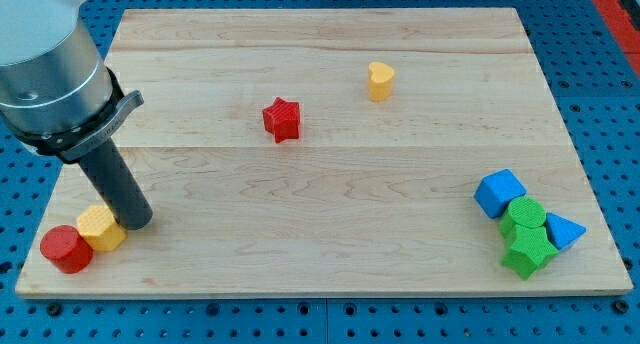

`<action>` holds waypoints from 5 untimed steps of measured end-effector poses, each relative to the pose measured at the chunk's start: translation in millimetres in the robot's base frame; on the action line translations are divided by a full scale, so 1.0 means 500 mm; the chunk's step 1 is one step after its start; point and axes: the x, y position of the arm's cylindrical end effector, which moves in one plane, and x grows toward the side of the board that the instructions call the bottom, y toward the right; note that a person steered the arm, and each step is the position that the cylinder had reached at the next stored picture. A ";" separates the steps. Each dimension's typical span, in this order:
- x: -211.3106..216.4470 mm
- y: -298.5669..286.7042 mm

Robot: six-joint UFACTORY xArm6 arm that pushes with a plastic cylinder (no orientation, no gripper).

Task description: Move your arm towards yellow heart

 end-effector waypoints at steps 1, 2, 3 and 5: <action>-0.005 0.044; -0.018 0.105; -0.056 0.166; -0.135 0.282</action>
